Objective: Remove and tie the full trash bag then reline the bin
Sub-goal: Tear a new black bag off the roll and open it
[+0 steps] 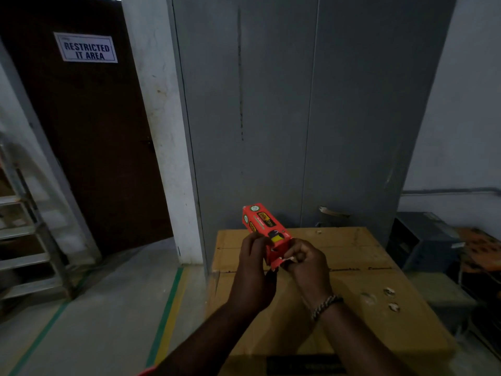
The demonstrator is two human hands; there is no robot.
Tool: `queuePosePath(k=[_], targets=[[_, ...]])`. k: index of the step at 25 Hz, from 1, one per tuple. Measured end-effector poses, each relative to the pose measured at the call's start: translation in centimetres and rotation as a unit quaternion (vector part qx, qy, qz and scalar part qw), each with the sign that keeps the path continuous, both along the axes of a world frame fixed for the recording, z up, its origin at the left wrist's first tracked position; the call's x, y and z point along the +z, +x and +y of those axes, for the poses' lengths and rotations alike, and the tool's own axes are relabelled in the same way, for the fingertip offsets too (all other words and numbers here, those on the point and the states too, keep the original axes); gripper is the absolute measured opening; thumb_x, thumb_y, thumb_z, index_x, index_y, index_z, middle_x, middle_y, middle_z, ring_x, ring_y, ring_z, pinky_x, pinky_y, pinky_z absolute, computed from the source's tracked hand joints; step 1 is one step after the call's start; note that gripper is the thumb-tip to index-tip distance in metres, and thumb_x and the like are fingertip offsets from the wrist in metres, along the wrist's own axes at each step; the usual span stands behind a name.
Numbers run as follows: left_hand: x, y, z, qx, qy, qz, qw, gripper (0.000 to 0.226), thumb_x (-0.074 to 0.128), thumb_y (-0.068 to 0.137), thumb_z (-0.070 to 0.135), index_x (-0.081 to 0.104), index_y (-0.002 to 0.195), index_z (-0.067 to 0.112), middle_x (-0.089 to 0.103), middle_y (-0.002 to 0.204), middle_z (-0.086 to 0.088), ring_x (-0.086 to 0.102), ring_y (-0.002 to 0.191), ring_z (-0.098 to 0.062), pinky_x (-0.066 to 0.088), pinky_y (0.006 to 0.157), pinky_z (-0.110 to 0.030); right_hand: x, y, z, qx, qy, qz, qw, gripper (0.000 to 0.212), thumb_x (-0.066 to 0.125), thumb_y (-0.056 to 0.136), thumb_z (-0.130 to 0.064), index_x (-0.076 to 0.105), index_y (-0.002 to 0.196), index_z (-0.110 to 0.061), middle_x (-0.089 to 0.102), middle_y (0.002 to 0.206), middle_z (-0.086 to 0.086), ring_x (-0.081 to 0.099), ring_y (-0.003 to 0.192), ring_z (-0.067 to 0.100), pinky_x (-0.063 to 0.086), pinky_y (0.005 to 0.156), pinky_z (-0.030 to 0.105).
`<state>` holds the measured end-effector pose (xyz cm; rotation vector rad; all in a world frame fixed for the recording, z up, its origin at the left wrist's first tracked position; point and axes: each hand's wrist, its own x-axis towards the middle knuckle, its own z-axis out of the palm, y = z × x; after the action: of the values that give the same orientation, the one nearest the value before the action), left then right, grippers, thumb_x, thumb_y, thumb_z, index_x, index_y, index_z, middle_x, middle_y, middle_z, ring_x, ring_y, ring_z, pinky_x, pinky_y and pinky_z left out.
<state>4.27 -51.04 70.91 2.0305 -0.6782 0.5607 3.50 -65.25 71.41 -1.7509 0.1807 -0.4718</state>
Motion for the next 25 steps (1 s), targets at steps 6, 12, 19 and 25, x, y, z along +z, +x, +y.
queuePosePath(k=[6, 12, 19, 25], targets=[[-0.4, -0.1, 1.1, -0.048, -0.067, 0.087, 0.993, 0.083, 0.056, 0.069, -0.016, 0.044, 0.141, 0.023, 0.043, 0.142, 0.011, 0.045, 0.132, -0.007, 0.05, 0.103, -0.027, -0.3, -0.5, 0.3, 0.002, -0.042, -0.012, 0.999, 0.03, 0.08, 0.07, 0.014, 0.068, 0.073, -0.013, 0.073, 0.108, -0.009, 0.071, 0.101, 0.011, 0.058, 0.081, 0.026], [-1.1, 0.2, 2.1, 0.012, -0.077, 0.162, 0.984, 0.057, 0.052, 0.096, 0.002, 0.045, 0.143, 0.033, 0.049, 0.141, 0.01, 0.059, 0.115, -0.004, 0.057, 0.088, -0.027, 0.1, -1.5, 1.0, 0.03, -0.067, 0.04, 0.996, 0.025, 0.077, 0.081, 0.008, 0.074, 0.088, -0.016, 0.066, 0.113, -0.008, 0.06, 0.101, 0.006, 0.051, 0.073, 0.012], [-0.9, 0.8, 2.5, 0.071, -0.083, 0.225, 0.968, 0.034, 0.066, 0.094, 0.038, 0.054, 0.125, 0.032, 0.059, 0.117, 0.016, 0.063, 0.095, -0.002, 0.06, 0.074, -0.024, -0.2, -1.8, 1.1, 0.11, 0.007, 0.09, 0.99, 0.035, 0.064, 0.093, 0.003, 0.081, 0.07, -0.017, 0.072, 0.11, -0.014, 0.068, 0.103, 0.007, 0.058, 0.08, 0.018], [-0.9, 0.9, 2.5, 0.084, -0.071, 0.216, 0.97, 0.029, 0.064, 0.096, 0.032, 0.054, 0.123, 0.031, 0.054, 0.111, 0.02, 0.064, 0.093, -0.003, 0.058, 0.071, -0.023, -0.1, -1.5, 1.5, 0.083, -0.123, 0.049, 0.988, 0.022, 0.077, 0.09, -0.021, 0.064, 0.092, -0.039, 0.069, 0.1, -0.017, 0.066, 0.098, 0.002, 0.059, 0.082, 0.026]])
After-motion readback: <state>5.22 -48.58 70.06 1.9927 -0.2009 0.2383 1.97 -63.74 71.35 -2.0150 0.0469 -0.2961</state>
